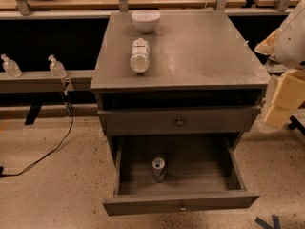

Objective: Pick redbull can from middle drawer and place on counter

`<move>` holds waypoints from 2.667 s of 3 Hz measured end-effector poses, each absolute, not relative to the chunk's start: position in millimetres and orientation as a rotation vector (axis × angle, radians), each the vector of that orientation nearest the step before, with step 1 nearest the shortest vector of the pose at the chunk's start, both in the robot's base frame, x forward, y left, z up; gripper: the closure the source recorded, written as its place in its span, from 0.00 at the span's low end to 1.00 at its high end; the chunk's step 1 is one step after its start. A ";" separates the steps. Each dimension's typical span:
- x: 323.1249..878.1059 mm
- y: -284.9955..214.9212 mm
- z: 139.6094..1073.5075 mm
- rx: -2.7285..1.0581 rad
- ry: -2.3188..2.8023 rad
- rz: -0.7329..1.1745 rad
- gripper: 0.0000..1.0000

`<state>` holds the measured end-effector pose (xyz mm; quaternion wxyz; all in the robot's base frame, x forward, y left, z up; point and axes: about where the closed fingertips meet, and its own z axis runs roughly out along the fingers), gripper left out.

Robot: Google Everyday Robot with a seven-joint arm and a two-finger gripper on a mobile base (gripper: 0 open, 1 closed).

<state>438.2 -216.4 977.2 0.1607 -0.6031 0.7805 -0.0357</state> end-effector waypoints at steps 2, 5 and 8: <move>421.1 -205.4 968.7 -1.762 2.141 0.023 0.00; 382.5 -100.9 854.4 -1.643 1.865 0.405 0.00; 395.8 -93.8 837.4 -1.619 1.825 0.397 0.00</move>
Offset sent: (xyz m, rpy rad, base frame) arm -0.0366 0.0157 -0.0187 0.1782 0.0534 0.1503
